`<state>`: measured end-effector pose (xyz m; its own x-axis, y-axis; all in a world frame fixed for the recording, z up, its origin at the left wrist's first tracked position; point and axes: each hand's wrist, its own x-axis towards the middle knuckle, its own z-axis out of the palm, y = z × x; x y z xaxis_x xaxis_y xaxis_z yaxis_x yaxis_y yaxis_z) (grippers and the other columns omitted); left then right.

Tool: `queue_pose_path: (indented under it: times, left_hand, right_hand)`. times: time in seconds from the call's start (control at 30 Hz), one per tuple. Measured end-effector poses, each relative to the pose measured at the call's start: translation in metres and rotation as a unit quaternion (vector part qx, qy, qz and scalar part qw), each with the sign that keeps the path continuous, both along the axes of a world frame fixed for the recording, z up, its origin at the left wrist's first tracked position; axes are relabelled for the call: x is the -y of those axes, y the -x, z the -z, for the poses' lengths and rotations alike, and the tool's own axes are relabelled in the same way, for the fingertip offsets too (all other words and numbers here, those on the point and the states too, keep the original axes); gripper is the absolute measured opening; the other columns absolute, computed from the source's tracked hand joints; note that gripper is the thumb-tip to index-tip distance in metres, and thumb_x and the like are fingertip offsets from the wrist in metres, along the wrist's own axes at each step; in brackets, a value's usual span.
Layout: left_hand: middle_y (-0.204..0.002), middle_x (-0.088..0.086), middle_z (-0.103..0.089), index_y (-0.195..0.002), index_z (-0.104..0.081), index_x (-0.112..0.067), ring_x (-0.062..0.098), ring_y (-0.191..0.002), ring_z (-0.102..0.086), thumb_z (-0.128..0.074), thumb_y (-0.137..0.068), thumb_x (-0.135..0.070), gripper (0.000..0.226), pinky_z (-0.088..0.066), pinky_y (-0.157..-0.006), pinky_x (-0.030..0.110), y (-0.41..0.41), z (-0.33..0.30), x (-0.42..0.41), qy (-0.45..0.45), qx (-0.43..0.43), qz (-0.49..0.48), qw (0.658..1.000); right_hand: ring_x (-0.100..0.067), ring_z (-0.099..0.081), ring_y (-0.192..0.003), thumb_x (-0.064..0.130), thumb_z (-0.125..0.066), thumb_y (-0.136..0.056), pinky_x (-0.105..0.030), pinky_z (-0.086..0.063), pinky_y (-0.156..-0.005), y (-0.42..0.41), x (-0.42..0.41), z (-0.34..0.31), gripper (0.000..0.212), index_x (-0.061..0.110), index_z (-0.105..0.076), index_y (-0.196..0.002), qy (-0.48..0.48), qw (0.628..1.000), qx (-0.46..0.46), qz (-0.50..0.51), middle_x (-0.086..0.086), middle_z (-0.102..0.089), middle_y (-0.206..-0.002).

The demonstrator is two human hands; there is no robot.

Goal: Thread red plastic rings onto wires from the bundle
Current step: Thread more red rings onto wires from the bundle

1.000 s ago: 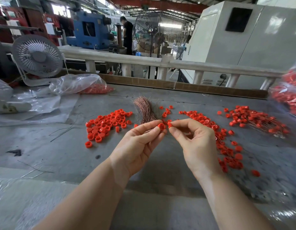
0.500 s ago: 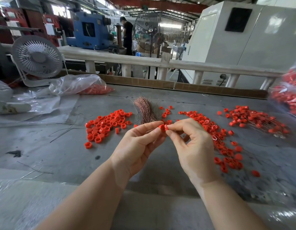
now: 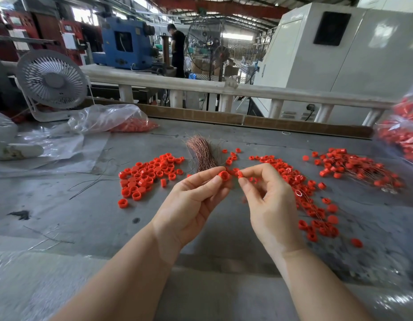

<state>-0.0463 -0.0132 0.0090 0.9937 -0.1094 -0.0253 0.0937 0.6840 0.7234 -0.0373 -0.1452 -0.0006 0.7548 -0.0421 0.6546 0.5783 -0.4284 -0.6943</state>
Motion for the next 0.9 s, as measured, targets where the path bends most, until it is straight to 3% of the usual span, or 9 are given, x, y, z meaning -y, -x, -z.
queue_pose_path:
  times: [0.1, 0.2, 0.9]
  left_hand:
    - [-0.074, 0.009, -0.072, -0.071, -0.076, -0.007, 0.013, -0.069, -0.071, -0.058, -0.066, -0.001, 0.020, -0.055, -0.059, 0.017, 0.0005, -0.0010, -0.0003, 0.020, -0.006, 0.003, 1.000]
    - [-0.075, 0.010, -0.072, -0.070, -0.076, -0.006, 0.013, -0.069, -0.071, -0.058, -0.065, 0.000, 0.020, -0.055, -0.059, 0.017, 0.0011, -0.0021, -0.0003, 0.040, -0.012, 0.008, 0.999]
    - [-0.082, 0.014, -0.072, -0.071, -0.076, -0.006, 0.014, -0.075, -0.071, -0.059, -0.064, -0.001, 0.019, -0.055, -0.060, 0.017, 0.0021, -0.0024, 0.0004, 0.056, -0.005, 0.044, 0.997]
  right_hand:
    - [-0.010, -0.061, -0.053, 0.008, -0.055, -0.091, -0.022, -0.046, -0.050, 0.0000, -0.0019, 0.0010, 0.022, 0.026, -0.051, -0.080, -0.059, 0.992, -0.096, -0.058, 0.004, -0.066, -0.076]
    - [-0.012, -0.063, -0.057, 0.006, -0.053, -0.092, -0.022, -0.048, -0.048, 0.0004, -0.0038, 0.0010, 0.021, 0.024, -0.051, -0.080, -0.071, 0.985, -0.132, -0.087, 0.005, -0.066, -0.070]
    - [-0.006, -0.056, -0.051, 0.003, -0.057, -0.089, -0.021, -0.049, -0.049, 0.0019, -0.0040, -0.0032, 0.016, 0.016, -0.057, -0.079, -0.074, 0.983, -0.136, -0.103, 0.004, -0.060, -0.061]
